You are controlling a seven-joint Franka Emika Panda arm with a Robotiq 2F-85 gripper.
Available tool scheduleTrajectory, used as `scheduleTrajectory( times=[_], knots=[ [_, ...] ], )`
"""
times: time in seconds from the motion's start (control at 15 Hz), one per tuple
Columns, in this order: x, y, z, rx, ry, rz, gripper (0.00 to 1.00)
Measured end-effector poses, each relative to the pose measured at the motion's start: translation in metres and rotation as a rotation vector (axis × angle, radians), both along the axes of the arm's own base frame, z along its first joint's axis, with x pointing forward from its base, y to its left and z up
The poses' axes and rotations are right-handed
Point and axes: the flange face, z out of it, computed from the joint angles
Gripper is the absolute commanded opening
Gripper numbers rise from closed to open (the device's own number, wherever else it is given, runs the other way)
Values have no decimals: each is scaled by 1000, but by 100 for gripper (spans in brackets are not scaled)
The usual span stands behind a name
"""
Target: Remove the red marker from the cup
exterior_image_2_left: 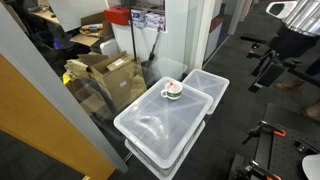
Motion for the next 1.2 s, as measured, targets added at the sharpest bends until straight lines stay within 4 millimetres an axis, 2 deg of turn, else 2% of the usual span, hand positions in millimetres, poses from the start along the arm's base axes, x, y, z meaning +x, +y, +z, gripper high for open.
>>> scheduleTrajectory(
  times=[0.27,1.2],
  knots=[
    [7,-2,21,-2,-42,-3,100],
    [8,-2,22,-2,-44,-4,100]
  ],
)
